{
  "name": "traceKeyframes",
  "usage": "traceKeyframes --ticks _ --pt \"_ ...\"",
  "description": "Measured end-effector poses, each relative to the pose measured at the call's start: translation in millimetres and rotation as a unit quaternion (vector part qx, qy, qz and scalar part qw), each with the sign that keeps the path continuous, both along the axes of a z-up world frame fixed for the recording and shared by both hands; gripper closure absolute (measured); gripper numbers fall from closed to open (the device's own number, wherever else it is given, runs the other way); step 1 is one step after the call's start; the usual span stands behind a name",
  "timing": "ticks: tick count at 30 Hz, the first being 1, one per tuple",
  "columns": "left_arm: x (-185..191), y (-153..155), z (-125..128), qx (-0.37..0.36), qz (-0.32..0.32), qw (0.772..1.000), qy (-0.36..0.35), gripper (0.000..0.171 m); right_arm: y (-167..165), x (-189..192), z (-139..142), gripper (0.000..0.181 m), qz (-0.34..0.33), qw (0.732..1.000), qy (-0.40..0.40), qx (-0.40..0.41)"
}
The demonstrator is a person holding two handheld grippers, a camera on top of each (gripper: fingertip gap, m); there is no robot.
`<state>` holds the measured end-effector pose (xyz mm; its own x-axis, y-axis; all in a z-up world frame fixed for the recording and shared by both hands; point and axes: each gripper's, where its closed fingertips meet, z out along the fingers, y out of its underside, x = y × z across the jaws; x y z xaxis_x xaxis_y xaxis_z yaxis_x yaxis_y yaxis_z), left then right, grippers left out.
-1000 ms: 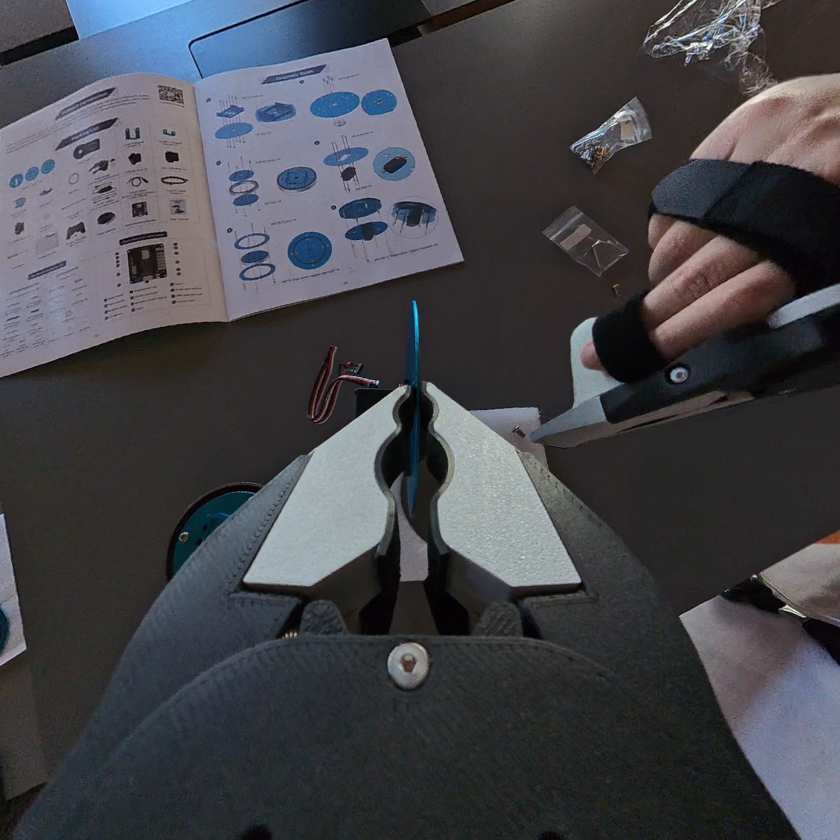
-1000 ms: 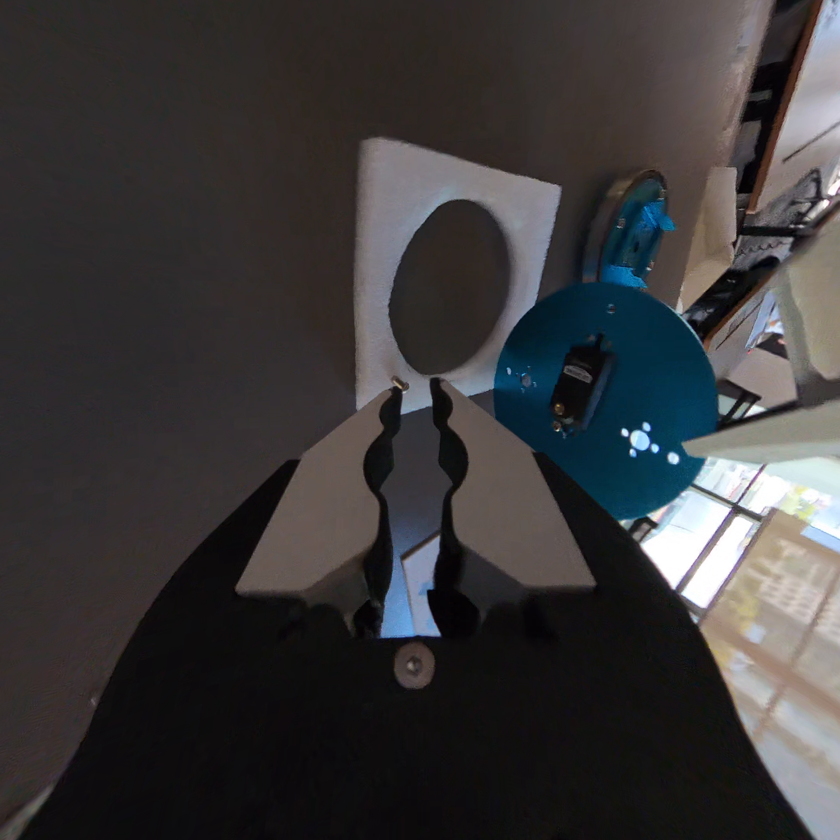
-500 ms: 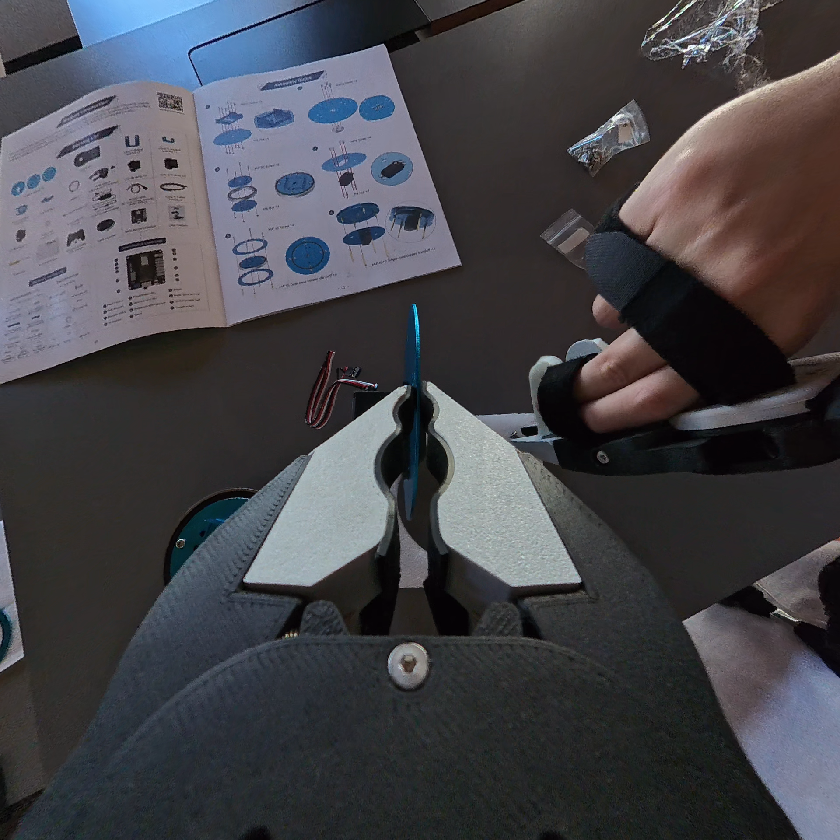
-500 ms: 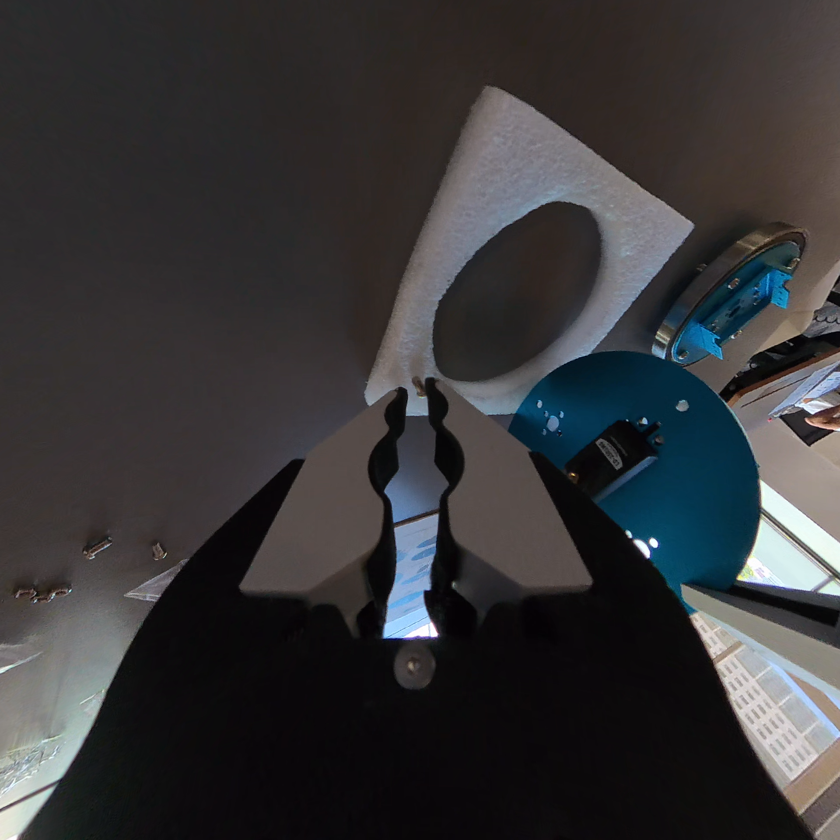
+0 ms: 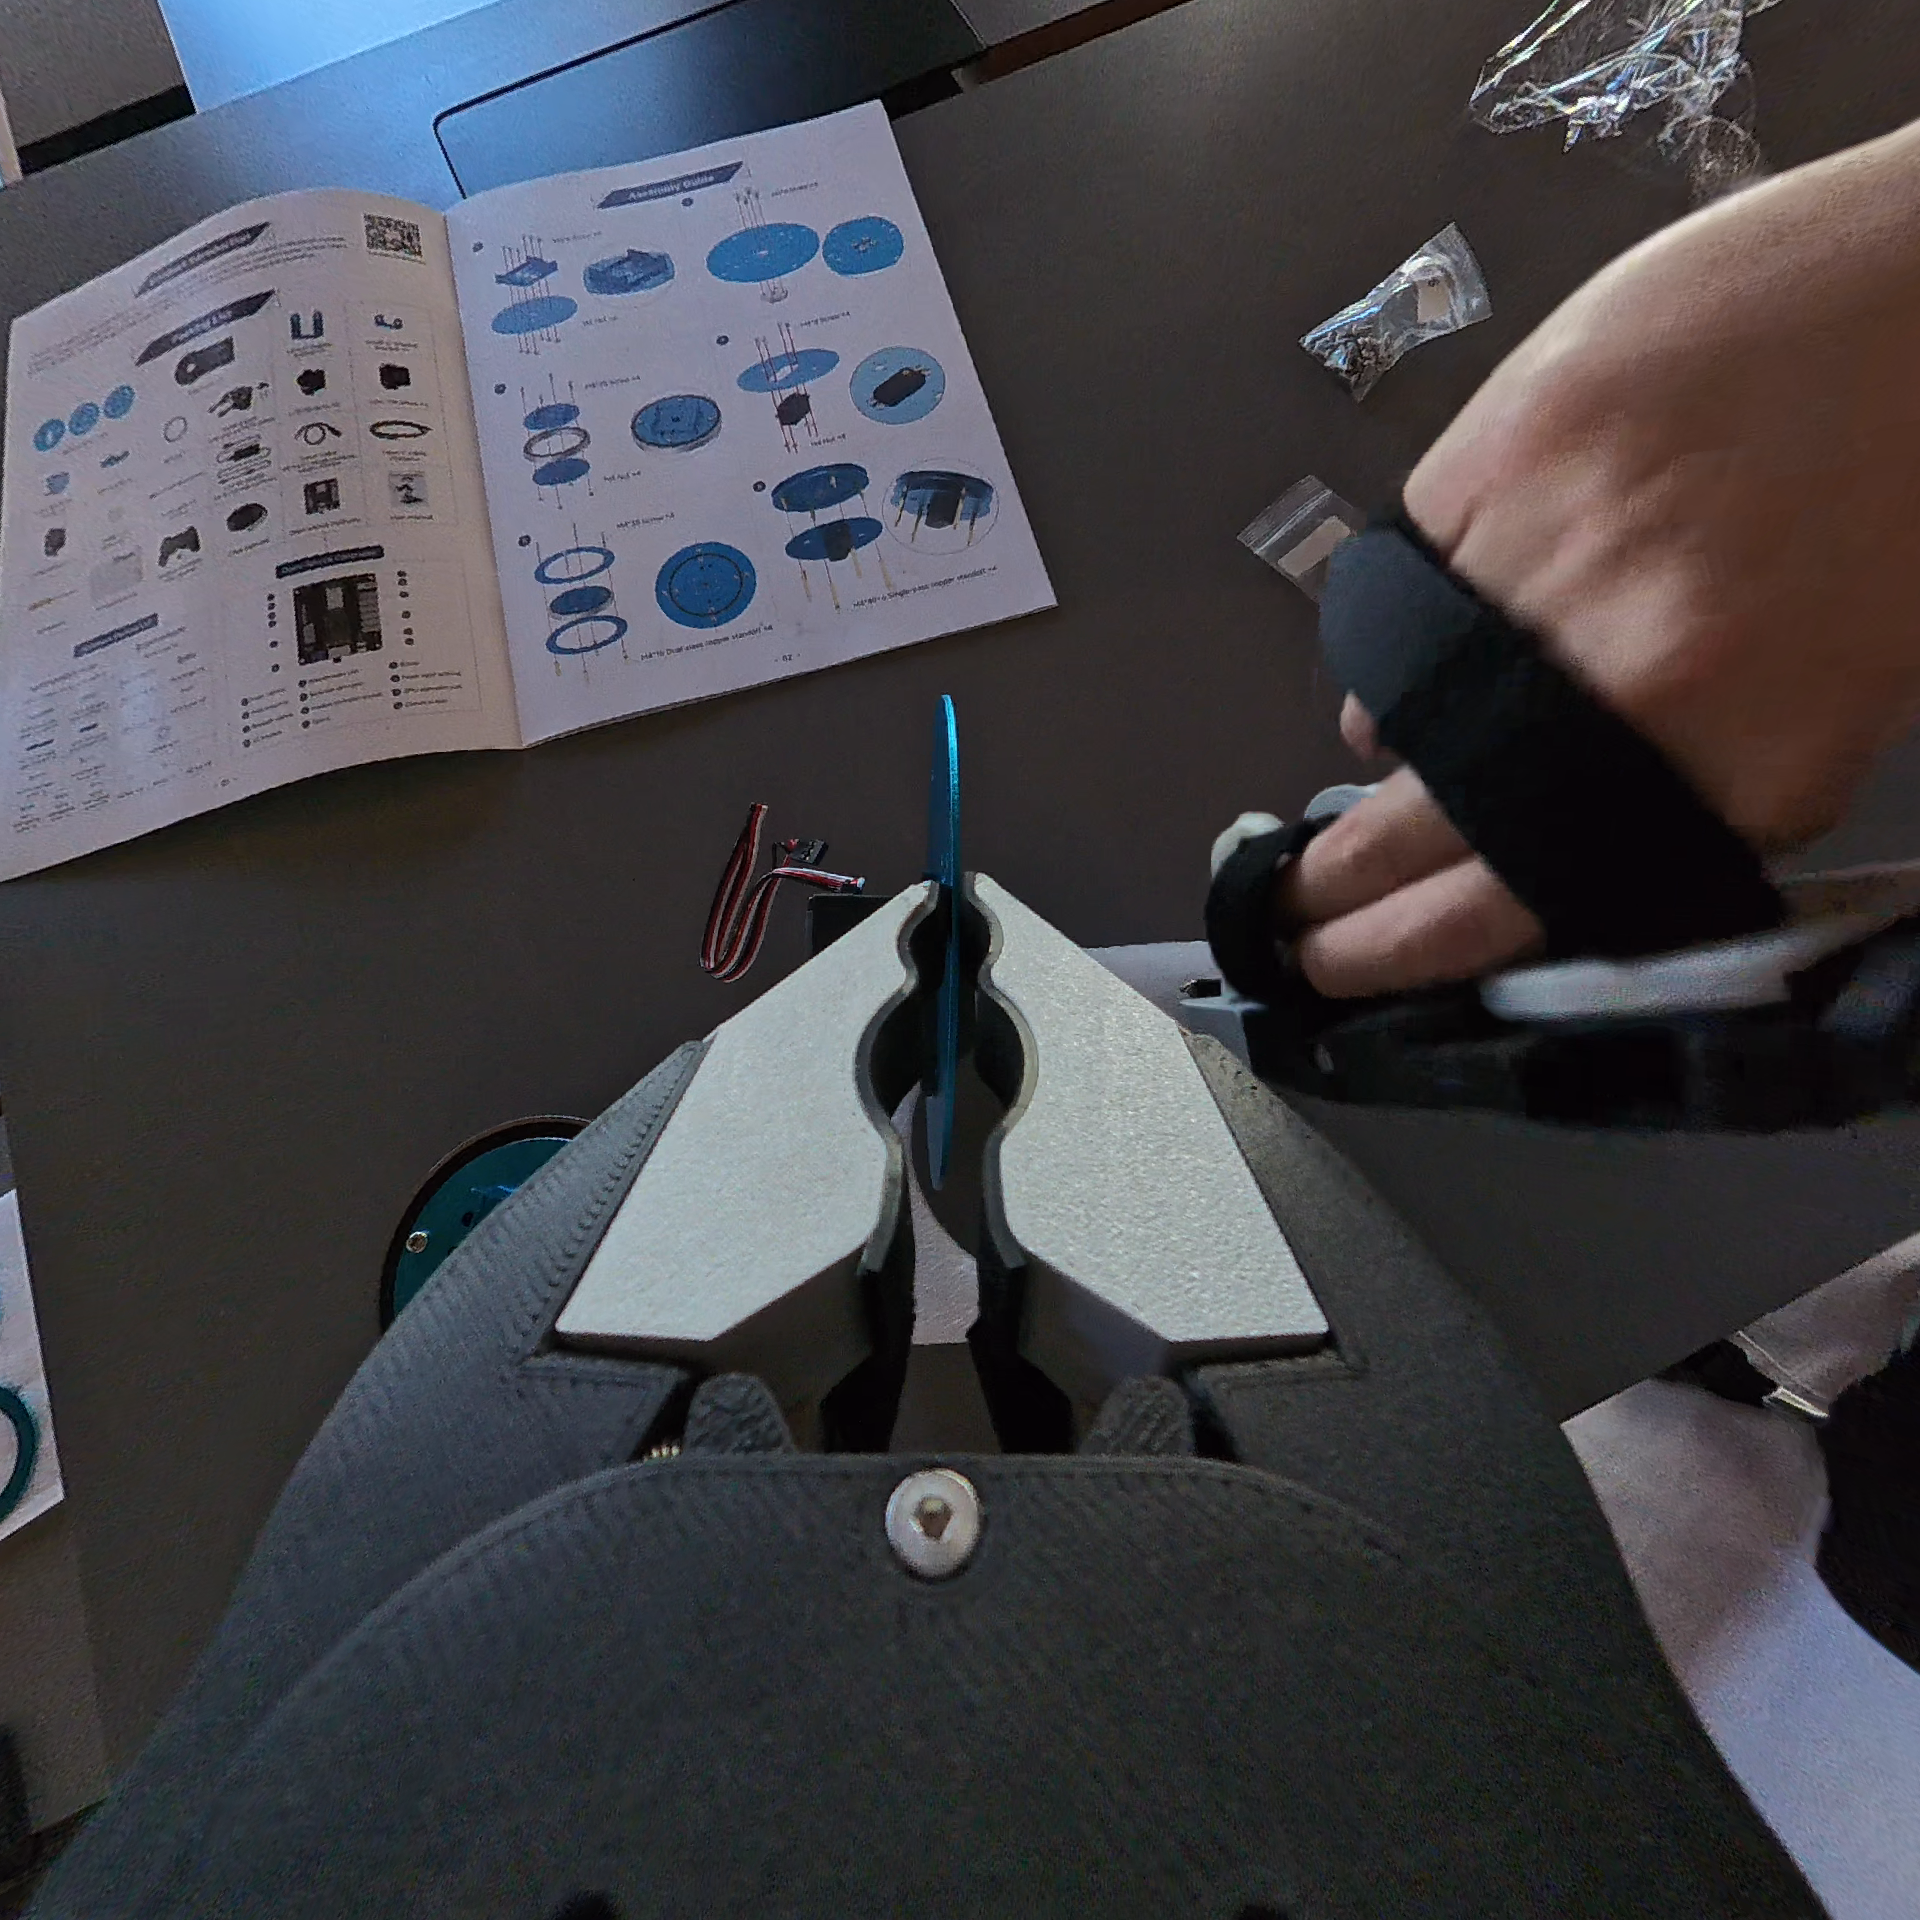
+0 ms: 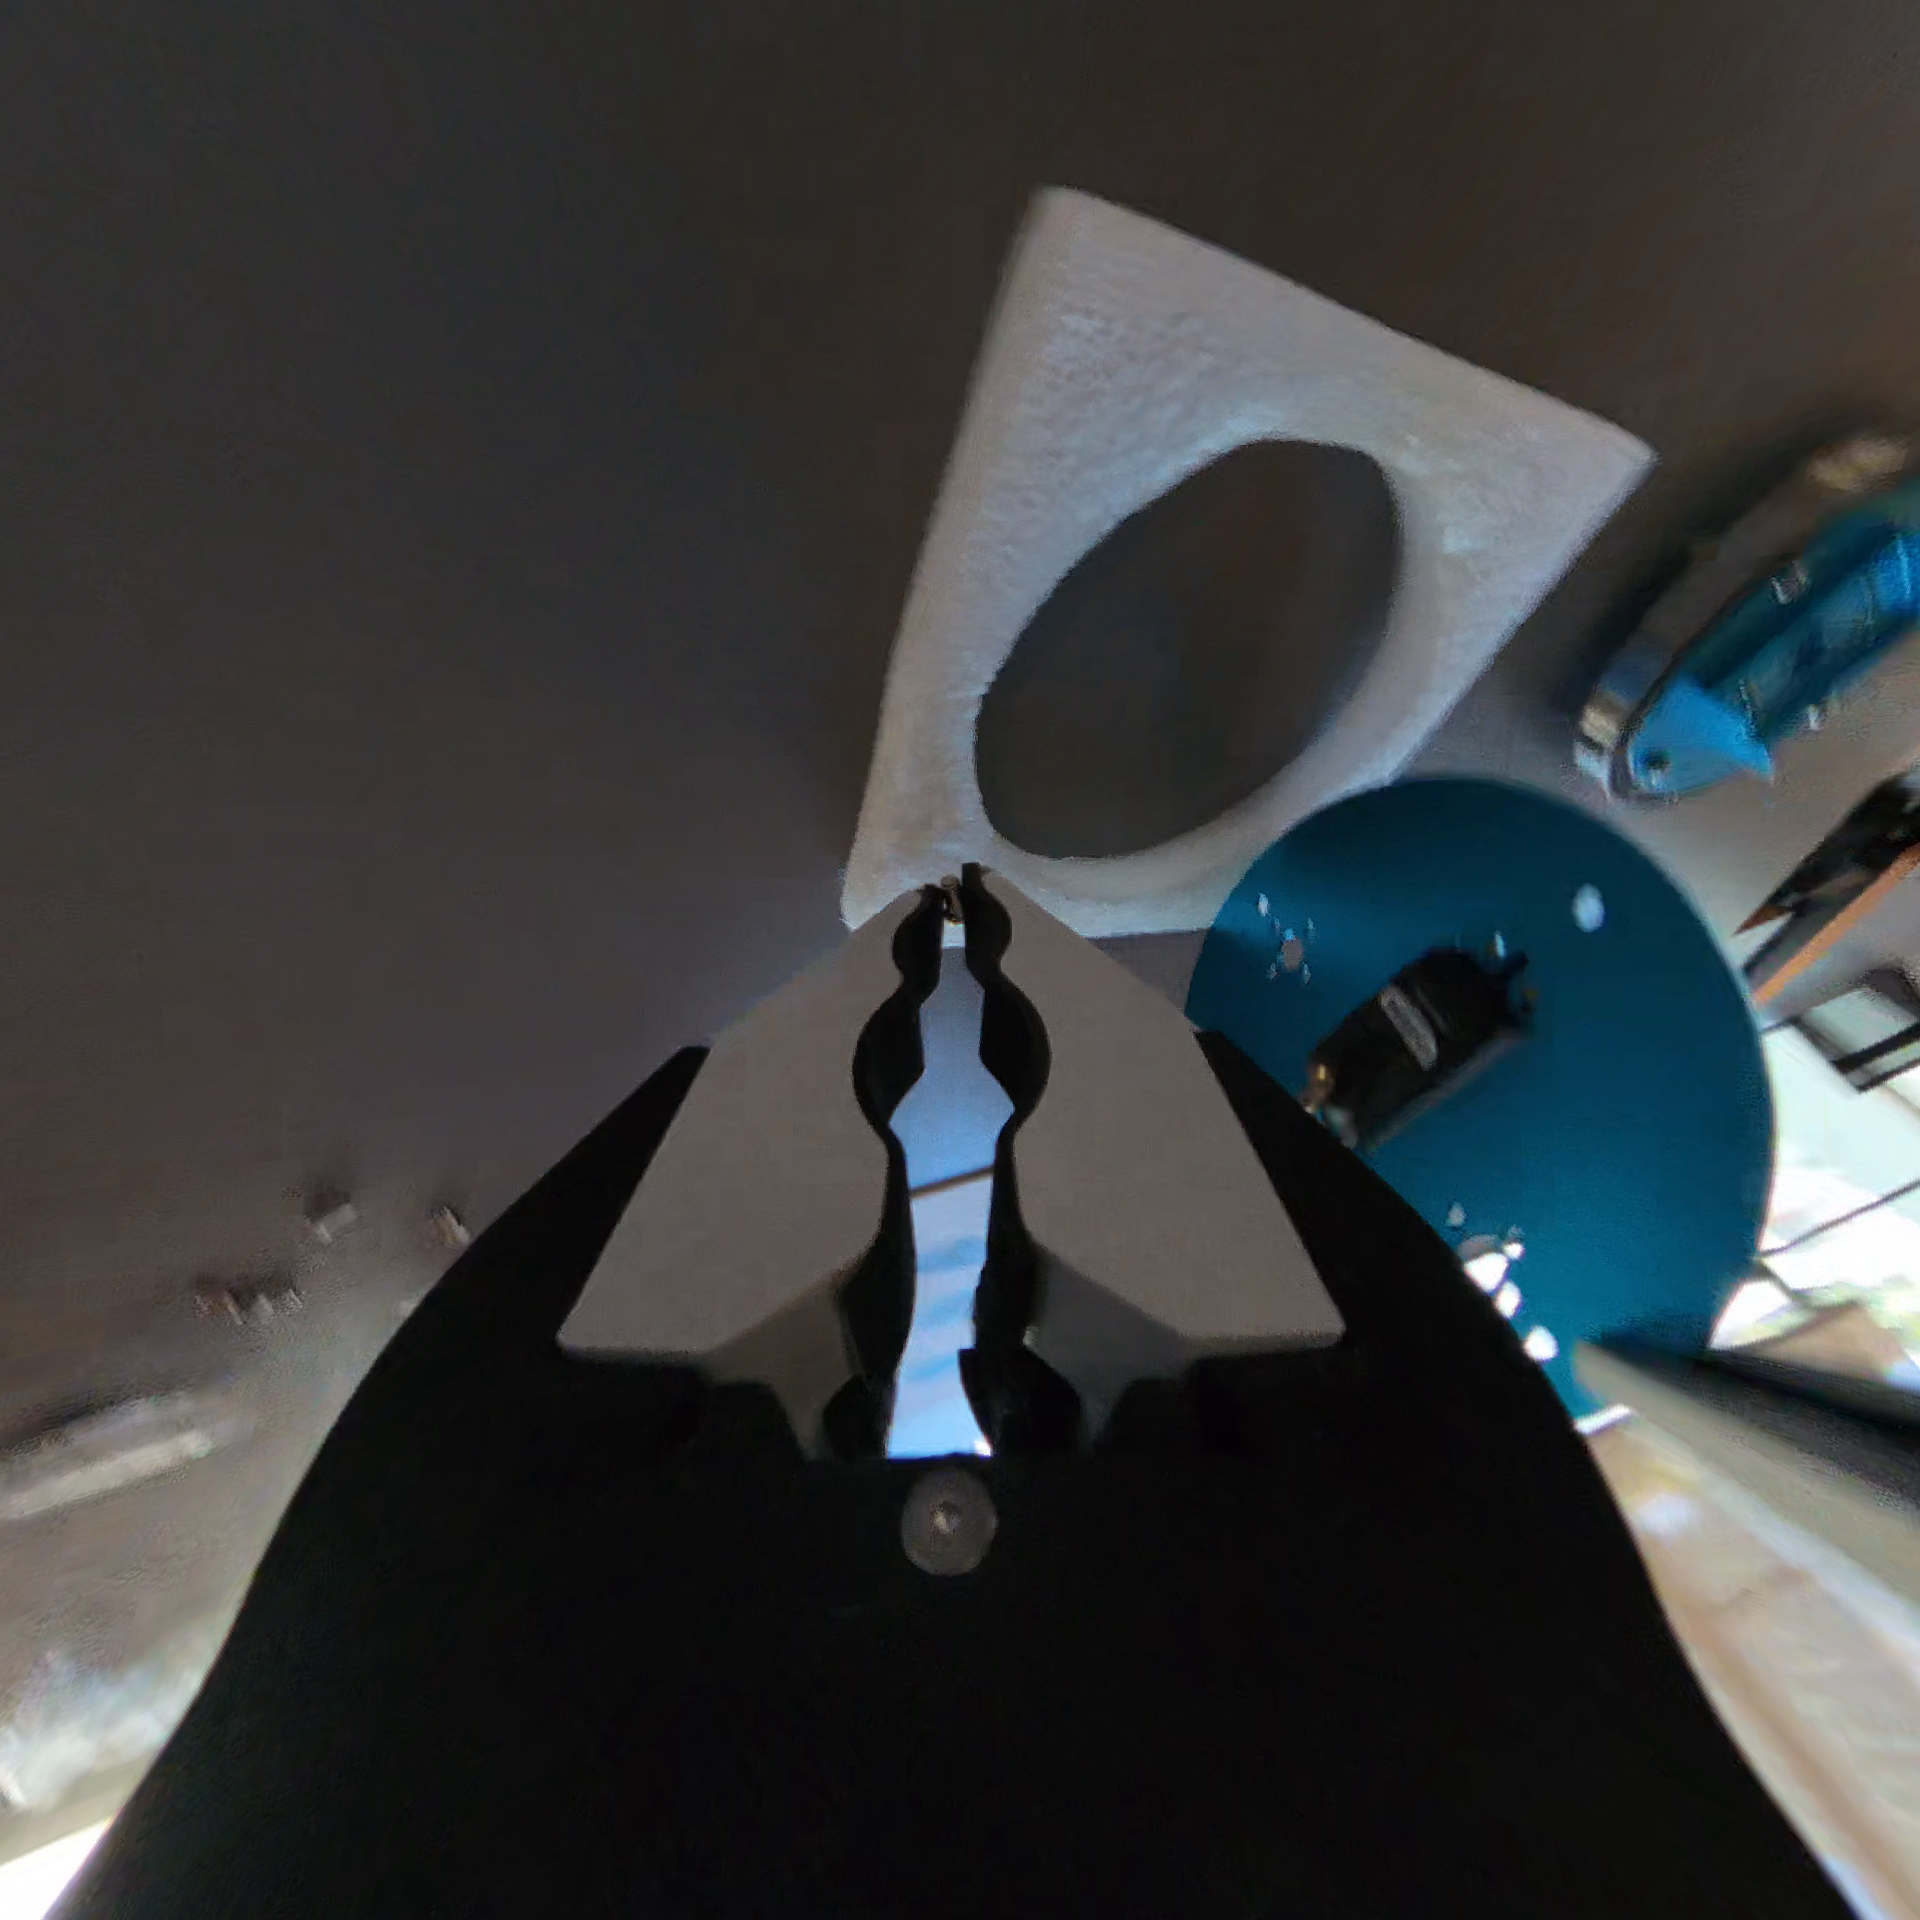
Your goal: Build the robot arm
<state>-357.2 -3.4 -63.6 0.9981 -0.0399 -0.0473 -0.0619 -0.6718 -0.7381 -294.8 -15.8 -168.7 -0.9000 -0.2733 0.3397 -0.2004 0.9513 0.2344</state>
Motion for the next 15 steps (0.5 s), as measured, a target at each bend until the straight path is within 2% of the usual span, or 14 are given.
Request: traceKeyframes --ticks 2,3,4,5,7,8,9,12,13,15 --pt "0 0 0 0.002 0.000 1.000 -0.002 0.171 -6 -1 9 0.178 -0.082 0.988 0.004 -0.129" --pt "0 0 0 0.004 0.000 1.000 -0.003 0.171 -9 -7 16 0.179 -0.133 0.968 0.018 -0.213" --pt "0 0 0 0.006 0.000 1.000 -0.005 0.171 -11 -9 21 0.179 -0.191 0.932 0.017 -0.307" --pt "0 0 0 0.009 0.000 1.000 -0.007 0.171 -14 -8 25 0.179 -0.243 0.884 -0.003 -0.400" --pt "1 0 0 0.013 -0.002 1.000 -0.011 0.171 -11 -13 30 0.179 -0.329 0.769 -0.007 -0.549" --pt "1 -1 0 0.014 -0.003 1.000 -0.011 0.171 -12 -11 29 0.179 -0.358 0.719 -0.026 -0.595" --pt "1 -1 0 0.014 -0.004 1.000 -0.012 0.171 -11 -10 23 0.179 -0.393 0.681 -0.040 -0.616" --pt "1 -1 0 0.013 -0.006 1.000 -0.011 0.171 -18 -4 16 0.179 -0.440 0.612 -0.073 -0.653" --pt "1 -1 0 0.012 -0.006 1.000 -0.010 0.171 -19 -2 14 0.179 -0.454 0.600 -0.082 -0.654" --pt "1 -1 0 0.012 -0.009 1.000 -0.011 0.171 -20 -2 12 0.179 -0.457 0.603 -0.074 -0.650"
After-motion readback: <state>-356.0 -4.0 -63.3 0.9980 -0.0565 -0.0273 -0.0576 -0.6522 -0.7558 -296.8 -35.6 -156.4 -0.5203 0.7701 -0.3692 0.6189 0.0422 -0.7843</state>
